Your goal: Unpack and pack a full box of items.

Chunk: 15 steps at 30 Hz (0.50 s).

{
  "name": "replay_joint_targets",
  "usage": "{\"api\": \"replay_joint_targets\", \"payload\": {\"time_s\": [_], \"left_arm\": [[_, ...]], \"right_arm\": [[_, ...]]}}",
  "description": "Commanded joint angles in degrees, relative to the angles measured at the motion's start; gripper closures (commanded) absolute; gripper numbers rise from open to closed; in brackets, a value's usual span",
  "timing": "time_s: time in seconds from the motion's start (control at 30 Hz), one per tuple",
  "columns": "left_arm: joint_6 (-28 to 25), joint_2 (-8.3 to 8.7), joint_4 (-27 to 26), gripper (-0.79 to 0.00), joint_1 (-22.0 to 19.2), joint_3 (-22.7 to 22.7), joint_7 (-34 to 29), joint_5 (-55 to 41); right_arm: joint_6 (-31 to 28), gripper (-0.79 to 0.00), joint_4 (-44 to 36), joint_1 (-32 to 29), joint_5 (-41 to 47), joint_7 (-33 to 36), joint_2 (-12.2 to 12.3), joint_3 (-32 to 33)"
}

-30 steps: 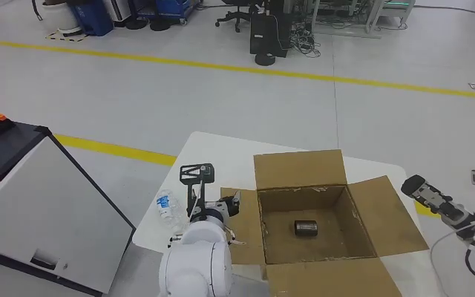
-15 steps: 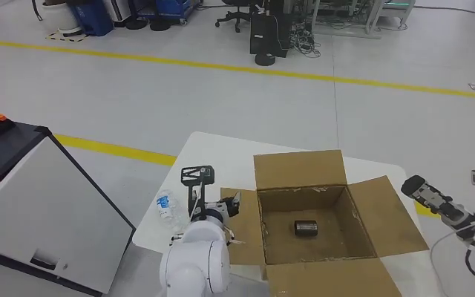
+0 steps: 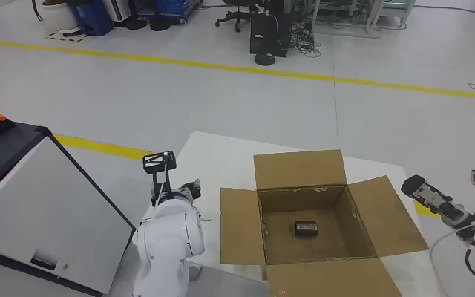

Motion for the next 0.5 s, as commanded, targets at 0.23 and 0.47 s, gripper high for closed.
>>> {"api": "replay_joint_targets", "payload": {"time_s": [0.23,0.47], "left_arm": [[-5.3,0.13,12.4,-0.785,-6.9,-6.5,1.4,-1.3],[-7.4,0.23,21.7,-0.785,-10.6,-9.8,1.6,-3.5]], "right_arm": [[0.0,-0.785,0.0,0.0,0.0,0.0,0.0,0.0],[0.0,-0.785,0.0,0.0,0.0,0.0,0.0,0.0]]}}
